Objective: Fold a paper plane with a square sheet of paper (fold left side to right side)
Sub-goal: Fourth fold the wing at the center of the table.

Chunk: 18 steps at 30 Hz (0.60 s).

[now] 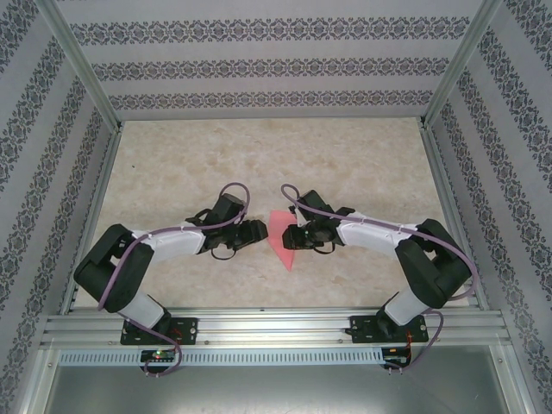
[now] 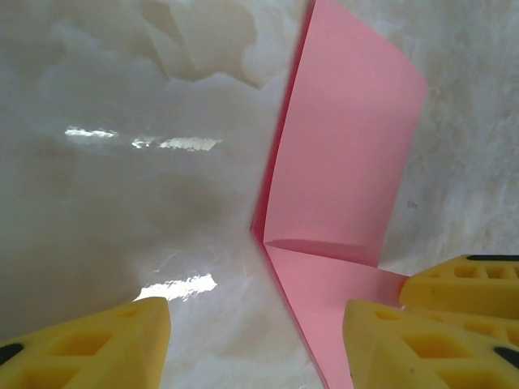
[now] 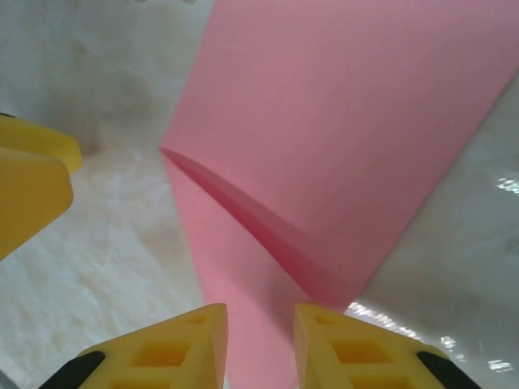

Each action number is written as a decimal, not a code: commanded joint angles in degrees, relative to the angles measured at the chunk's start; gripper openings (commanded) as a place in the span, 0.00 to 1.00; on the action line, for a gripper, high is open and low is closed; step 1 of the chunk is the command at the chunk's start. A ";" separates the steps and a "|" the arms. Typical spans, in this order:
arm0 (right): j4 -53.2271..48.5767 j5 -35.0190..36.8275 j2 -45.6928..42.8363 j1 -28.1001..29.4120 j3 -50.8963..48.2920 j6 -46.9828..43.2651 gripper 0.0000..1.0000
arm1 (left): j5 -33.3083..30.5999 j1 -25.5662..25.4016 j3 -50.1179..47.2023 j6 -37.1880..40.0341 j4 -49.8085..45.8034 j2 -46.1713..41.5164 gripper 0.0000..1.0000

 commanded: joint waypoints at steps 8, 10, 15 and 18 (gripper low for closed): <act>-0.45 1.09 3.25 -1.19 1.60 -1.61 0.28 | 0.04 -2.04 4.38 -1.15 2.31 3.48 0.60; -0.38 1.00 3.58 -1.31 1.60 -1.59 0.28 | 0.02 -2.38 4.86 -1.11 2.29 4.21 0.59; -0.33 1.22 3.93 -1.35 1.45 -1.68 0.28 | 0.22 -3.13 6.09 -1.41 2.53 5.99 0.56; -0.53 1.50 4.03 -1.38 1.25 -1.74 0.28 | 0.20 -3.48 6.77 -1.46 2.65 6.74 0.55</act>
